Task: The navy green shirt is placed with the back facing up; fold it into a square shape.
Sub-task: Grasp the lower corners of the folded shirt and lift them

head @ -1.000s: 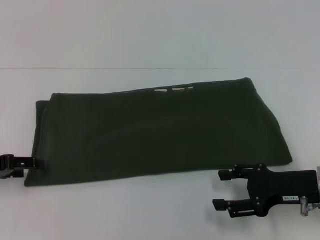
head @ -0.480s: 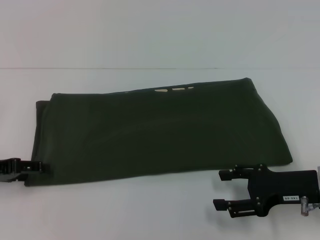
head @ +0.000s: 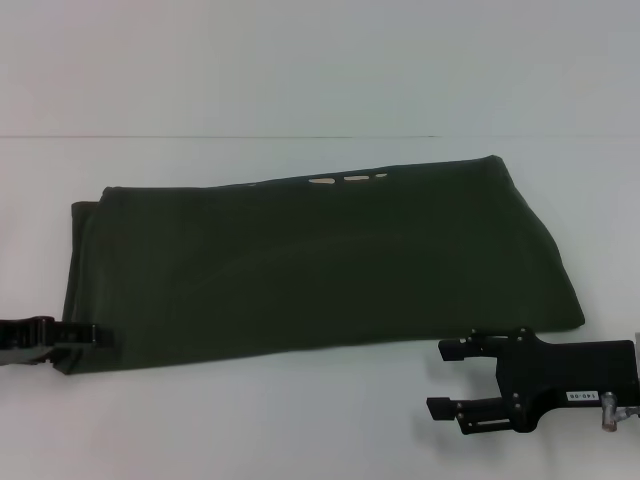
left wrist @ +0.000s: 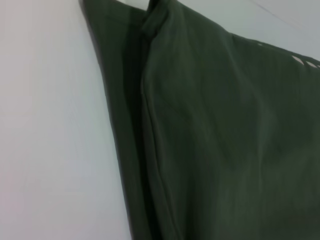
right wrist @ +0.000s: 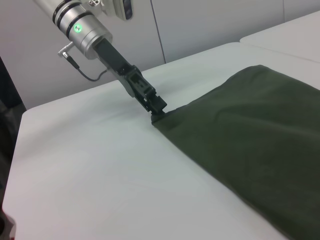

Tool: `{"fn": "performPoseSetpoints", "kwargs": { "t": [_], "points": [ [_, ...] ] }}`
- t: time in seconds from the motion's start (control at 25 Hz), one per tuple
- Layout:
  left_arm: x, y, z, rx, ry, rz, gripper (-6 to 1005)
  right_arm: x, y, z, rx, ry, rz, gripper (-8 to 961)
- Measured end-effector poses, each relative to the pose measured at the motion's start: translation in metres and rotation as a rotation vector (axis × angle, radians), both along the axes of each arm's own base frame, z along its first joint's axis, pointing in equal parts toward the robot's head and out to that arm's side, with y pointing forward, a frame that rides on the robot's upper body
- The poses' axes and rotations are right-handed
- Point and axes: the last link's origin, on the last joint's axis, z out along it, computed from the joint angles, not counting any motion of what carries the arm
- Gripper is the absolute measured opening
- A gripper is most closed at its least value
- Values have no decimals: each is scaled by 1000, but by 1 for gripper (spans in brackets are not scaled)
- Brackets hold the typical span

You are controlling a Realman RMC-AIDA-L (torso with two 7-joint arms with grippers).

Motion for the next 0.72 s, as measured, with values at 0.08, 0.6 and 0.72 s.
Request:
{"fn": "performPoseSetpoints", "kwargs": {
  "t": [0.08, 0.6, 0.72],
  "points": [
    [0, 1, 0, -1, 6, -2, 826, 0, 0, 0, 0, 0, -1, 836],
    [-6, 2, 2, 0, 50, 32, 823, -1, 0, 1, -5, 3, 5, 837],
    [-5, 2, 2, -8, 48, 33, 821, -1, 0, 1, -5, 4, 5, 837]
  ]
}}
